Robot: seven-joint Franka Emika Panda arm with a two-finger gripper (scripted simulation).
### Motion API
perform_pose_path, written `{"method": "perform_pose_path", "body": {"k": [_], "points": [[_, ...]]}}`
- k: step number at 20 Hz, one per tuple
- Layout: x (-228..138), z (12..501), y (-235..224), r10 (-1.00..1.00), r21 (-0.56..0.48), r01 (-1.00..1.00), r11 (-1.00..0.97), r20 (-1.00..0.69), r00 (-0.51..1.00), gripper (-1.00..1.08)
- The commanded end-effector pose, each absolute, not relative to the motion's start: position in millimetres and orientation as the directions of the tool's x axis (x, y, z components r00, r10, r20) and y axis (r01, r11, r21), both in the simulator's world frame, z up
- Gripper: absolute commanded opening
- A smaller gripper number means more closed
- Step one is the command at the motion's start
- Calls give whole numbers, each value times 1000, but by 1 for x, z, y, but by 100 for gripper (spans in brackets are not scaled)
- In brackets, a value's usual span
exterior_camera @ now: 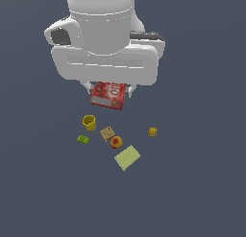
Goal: Pick up a designated object from a clutter of objects.
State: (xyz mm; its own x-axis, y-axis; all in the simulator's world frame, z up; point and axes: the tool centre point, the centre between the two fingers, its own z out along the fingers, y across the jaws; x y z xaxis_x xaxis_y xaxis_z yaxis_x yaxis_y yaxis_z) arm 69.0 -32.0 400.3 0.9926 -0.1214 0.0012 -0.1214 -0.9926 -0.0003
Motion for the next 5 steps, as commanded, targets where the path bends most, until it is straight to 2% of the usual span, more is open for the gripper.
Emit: {"method": "perform_pose_path", "body": {"k": [1, 5], "points": [[70, 406, -34, -121, 0, -121, -993, 0, 993, -100], [71, 408, -35, -121, 0, -121, -993, 0, 993, -100]]}}
